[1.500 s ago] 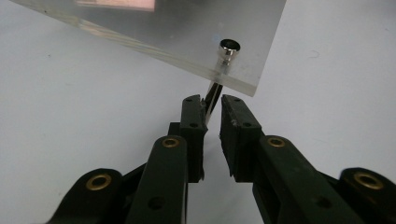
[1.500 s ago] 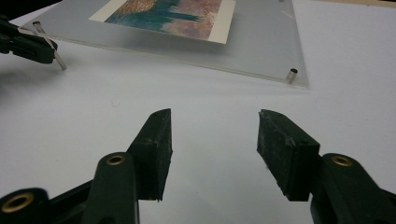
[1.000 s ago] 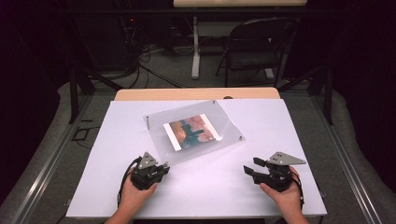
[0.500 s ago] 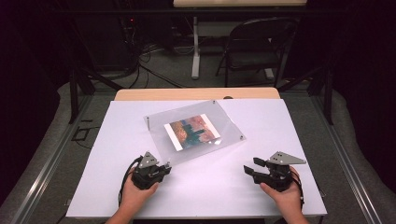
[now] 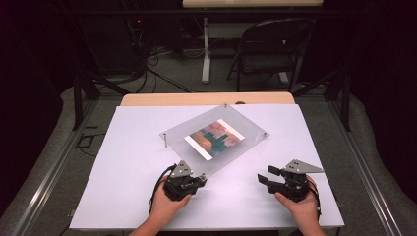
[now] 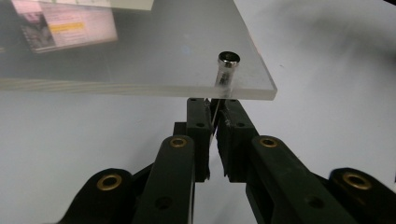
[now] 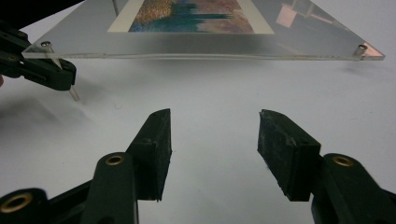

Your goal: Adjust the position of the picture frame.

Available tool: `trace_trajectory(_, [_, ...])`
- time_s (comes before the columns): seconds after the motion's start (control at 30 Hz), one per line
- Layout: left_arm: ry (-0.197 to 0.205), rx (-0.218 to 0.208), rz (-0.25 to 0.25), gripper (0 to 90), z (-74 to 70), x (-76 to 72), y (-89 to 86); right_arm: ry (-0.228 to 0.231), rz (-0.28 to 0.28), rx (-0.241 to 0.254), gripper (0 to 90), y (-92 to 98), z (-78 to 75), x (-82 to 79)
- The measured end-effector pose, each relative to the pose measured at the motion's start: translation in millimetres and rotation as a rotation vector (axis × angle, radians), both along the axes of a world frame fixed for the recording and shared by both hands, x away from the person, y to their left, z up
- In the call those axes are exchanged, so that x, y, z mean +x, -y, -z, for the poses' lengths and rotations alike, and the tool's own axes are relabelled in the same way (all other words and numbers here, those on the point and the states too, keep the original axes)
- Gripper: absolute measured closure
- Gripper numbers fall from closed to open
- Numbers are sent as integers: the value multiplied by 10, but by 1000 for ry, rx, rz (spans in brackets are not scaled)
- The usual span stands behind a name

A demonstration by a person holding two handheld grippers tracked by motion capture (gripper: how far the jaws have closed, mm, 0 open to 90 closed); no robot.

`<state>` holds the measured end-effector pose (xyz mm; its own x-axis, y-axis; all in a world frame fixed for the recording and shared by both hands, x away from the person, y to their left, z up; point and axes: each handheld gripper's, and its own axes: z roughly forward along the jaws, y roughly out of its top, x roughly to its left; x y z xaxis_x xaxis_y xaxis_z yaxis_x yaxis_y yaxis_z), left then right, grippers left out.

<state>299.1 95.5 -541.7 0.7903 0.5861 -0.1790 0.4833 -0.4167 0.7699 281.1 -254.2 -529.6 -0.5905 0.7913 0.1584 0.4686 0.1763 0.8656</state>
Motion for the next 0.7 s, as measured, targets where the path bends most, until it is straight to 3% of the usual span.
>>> trace_trajectory(0.33, [-9,-7,47,832,74,-32,371,-10,5,7,440,13,7,0])
trace_trajectory(0.7, [-16,-12,50,823,116,-35,411,-17,6,13,439,21,10,2])
